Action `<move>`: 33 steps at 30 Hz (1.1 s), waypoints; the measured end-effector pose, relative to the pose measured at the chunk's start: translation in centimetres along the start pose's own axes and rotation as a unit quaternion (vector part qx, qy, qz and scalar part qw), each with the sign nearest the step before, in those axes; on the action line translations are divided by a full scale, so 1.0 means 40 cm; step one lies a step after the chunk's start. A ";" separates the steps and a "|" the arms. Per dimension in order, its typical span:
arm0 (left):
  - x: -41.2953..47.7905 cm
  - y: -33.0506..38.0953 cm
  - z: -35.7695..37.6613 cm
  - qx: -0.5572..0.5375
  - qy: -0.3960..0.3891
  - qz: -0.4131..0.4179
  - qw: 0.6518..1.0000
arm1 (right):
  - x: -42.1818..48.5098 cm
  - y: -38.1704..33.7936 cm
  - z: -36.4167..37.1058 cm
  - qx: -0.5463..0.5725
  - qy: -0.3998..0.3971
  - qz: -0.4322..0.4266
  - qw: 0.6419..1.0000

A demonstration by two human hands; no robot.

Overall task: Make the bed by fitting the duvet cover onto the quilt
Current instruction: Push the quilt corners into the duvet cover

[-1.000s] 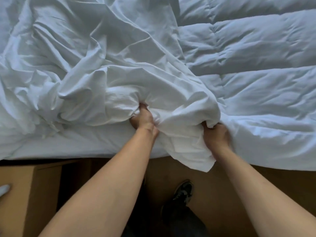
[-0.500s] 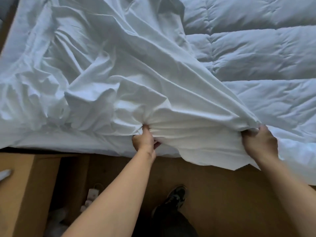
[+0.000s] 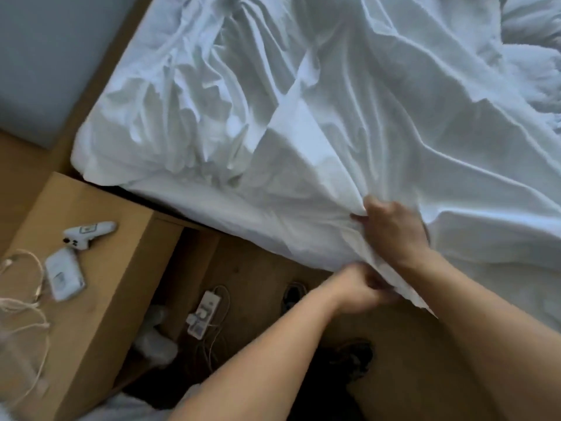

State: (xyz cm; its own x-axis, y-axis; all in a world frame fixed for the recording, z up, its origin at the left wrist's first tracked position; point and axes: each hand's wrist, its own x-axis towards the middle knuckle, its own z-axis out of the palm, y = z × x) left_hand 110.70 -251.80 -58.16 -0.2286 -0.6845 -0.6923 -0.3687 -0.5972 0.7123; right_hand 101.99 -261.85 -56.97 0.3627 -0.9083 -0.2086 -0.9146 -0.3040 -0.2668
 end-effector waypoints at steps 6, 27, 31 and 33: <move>0.010 -0.021 -0.379 -0.398 0.361 -0.027 0.843 | -0.184 0.290 0.006 -0.106 -0.040 0.091 0.989; -0.011 -0.076 -0.526 -0.424 0.323 -0.048 0.845 | 0.025 0.089 -0.070 -0.111 -0.012 0.099 0.989; 0.046 -0.023 -0.492 -0.402 0.360 0.009 0.842 | 0.076 0.074 -0.146 -0.143 -0.055 0.200 0.968; 0.071 0.001 -0.431 -0.315 0.336 0.034 0.887 | 0.113 -0.031 -0.157 -0.095 0.042 0.130 0.986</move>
State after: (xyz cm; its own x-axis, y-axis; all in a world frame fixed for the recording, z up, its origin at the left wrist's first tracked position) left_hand 125.57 -260.98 -58.09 0.4349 -0.6960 -0.5713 0.2500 -0.5162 0.8192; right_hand 103.64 -267.37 -51.67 0.1023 -0.9809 -0.1653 -0.9946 -0.0983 -0.0324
